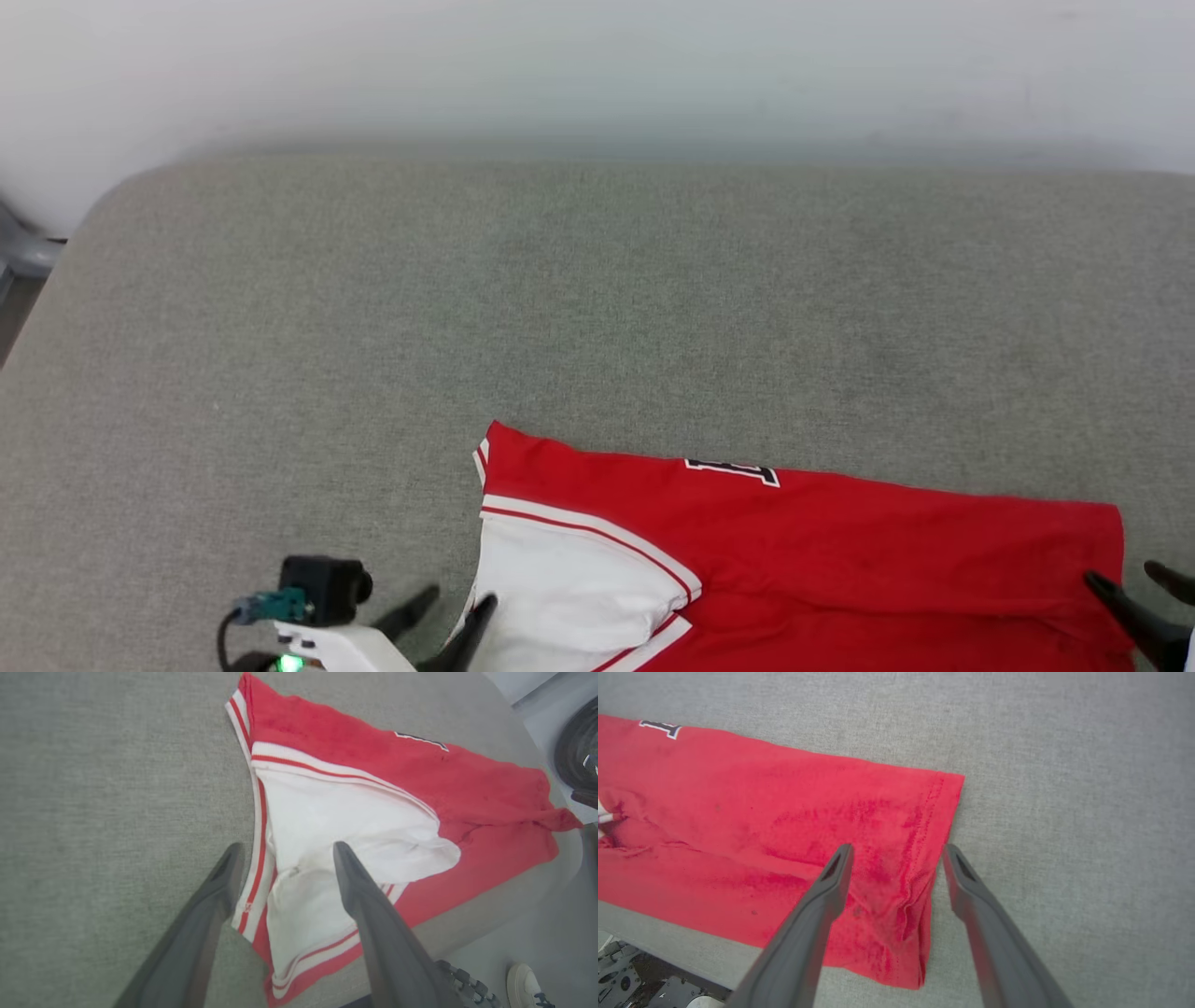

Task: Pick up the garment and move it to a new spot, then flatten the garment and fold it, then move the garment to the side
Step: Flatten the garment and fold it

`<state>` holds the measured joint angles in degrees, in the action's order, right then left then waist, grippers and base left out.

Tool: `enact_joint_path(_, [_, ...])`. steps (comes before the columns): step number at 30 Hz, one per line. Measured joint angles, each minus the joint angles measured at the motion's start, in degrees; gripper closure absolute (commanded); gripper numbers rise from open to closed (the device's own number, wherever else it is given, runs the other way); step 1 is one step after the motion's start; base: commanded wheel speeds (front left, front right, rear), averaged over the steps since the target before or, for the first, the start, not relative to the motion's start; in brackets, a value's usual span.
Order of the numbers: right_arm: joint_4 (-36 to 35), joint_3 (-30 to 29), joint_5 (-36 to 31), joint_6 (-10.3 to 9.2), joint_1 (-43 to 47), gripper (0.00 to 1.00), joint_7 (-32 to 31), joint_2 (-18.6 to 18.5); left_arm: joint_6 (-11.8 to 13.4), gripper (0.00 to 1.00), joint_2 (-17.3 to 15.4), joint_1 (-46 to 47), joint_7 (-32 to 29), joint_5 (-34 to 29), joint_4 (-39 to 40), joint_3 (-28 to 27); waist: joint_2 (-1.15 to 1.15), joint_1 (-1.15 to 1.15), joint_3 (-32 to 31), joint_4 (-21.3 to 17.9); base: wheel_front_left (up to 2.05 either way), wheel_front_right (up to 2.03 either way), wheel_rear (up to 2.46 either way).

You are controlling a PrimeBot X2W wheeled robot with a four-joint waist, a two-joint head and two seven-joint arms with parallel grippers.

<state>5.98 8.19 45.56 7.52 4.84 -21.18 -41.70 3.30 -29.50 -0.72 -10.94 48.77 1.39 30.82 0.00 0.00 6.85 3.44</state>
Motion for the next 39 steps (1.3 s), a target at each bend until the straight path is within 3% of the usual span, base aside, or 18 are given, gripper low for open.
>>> enact_joint_path(8, [-0.9,-7.4,1.4,-0.01,-0.1,0.00,-6.3,5.2,1.3,0.00,1.2,1.6,11.2,-3.3,4.1,-4.9,0.00,0.00,-2.2,-0.8,0.00,0.00,0.00])
enact_joint_path(16, [1.0,-17.1,-6.6,-0.01,-1.0,0.00,-14.6,15.1,2.3,0.00,2.3,2.6,21.0,-8.3,1.2,-6.3,0.00,0.00,-0.7,-0.6,0.00,0.00,0.00])
enact_joint_path(22, [2.8,-22.1,-10.4,-0.01,-2.2,0.00,-18.3,21.4,1.2,0.00,3.1,3.4,23.3,-9.0,-1.8,-6.7,0.00,0.01,1.0,0.3,0.00,0.00,0.00])
enact_joint_path(30, [5.2,-23.6,-12.4,-0.02,-2.8,0.00,-21.0,23.5,0.2,0.00,4.4,4.9,24.5,-9.3,-4.2,-6.7,0.00,0.01,3.1,1.5,0.00,0.00,0.00])
enact_joint_path(39, [5.4,-19.7,-9.0,-0.22,-3.7,0.00,-20.3,24.0,-0.6,0.00,5.0,6.6,24.8,-9.5,-6.2,-6.4,0.00,0.00,4.3,2.1,0.00,0.00,0.00])
